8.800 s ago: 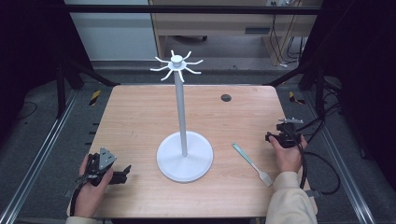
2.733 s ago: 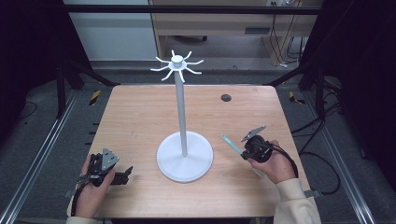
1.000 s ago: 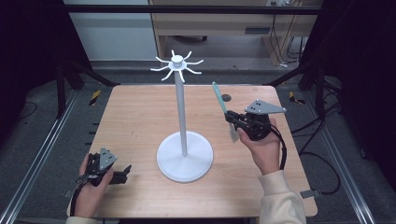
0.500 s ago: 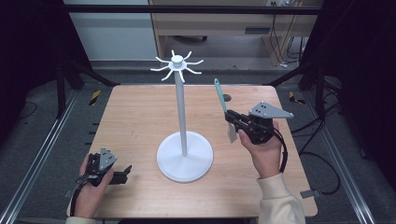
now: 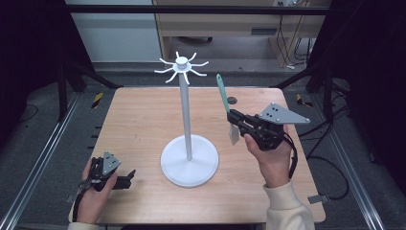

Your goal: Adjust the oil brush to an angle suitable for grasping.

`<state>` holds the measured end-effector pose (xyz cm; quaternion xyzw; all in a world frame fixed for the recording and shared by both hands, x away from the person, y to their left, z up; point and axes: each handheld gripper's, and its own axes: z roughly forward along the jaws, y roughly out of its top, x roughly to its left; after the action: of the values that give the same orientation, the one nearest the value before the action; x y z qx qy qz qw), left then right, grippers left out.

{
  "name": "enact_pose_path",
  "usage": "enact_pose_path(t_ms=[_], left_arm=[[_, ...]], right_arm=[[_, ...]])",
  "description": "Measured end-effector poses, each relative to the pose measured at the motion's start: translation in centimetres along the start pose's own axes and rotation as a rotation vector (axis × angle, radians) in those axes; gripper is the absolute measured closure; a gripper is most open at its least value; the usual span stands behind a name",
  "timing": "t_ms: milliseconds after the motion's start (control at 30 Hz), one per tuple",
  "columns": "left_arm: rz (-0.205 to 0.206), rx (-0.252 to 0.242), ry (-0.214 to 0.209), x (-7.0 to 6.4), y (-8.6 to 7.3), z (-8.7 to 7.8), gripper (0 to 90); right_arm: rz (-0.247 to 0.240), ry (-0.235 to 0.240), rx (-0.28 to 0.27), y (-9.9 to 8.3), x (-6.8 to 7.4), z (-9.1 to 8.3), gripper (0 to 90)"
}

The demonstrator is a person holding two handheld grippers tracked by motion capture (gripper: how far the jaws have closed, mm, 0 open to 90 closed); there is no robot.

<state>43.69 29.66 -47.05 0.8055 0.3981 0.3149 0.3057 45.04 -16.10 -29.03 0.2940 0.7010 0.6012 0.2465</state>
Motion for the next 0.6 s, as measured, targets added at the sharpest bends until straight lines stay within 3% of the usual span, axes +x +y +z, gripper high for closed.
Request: enact_pose_path(t_ms=[600], left_arm=[[-0.001,0.000,-0.005,0.1,0.0,0.0,2.9]], right_arm=[[-0.012,0.036,-0.057,1.3,1.3,-0.8,82.5]])
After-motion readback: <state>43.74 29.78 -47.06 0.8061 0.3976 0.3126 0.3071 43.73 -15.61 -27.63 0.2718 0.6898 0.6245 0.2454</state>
